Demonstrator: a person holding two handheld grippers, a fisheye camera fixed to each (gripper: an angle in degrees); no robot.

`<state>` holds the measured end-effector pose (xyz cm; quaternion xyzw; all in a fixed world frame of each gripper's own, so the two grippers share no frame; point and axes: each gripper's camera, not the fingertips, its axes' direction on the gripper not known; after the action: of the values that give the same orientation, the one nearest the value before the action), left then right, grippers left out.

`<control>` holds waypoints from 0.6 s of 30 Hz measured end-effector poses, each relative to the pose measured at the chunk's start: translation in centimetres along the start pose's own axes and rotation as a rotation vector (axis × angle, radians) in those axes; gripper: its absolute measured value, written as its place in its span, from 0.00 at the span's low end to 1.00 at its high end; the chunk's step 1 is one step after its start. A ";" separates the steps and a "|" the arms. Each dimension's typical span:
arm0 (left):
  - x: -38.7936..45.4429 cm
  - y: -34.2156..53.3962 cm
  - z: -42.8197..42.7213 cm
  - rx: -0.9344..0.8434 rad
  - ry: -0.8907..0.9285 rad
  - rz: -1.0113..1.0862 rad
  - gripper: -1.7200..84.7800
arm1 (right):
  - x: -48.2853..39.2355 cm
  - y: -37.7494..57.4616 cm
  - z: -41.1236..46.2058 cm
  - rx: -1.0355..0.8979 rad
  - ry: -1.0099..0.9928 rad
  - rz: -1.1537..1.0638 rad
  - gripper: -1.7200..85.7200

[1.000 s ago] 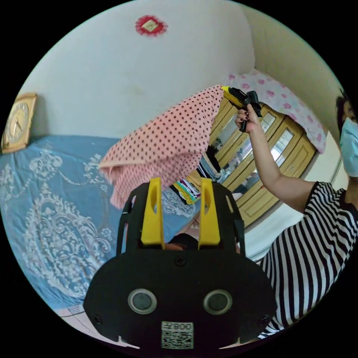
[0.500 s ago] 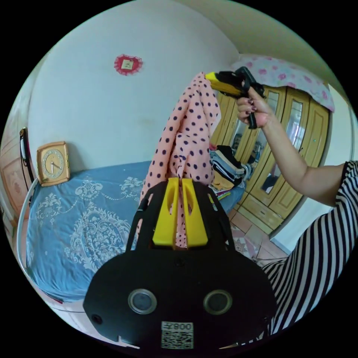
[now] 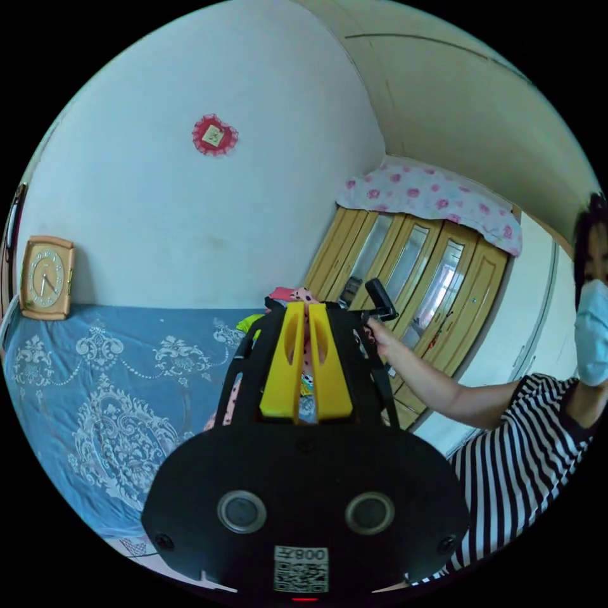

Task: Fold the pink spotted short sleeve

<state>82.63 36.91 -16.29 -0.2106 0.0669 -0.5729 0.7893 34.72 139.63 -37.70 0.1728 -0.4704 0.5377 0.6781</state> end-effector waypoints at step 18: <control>12.0 0.5 8.6 -0.236 0.008 0.143 0.03 | -17.7 9.4 1.1 0.143 0.093 -0.389 0.15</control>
<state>90.08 28.10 -7.13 -0.2945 0.1518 -0.5041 0.7976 26.25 132.19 -54.26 0.2830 -0.3569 0.4361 0.7761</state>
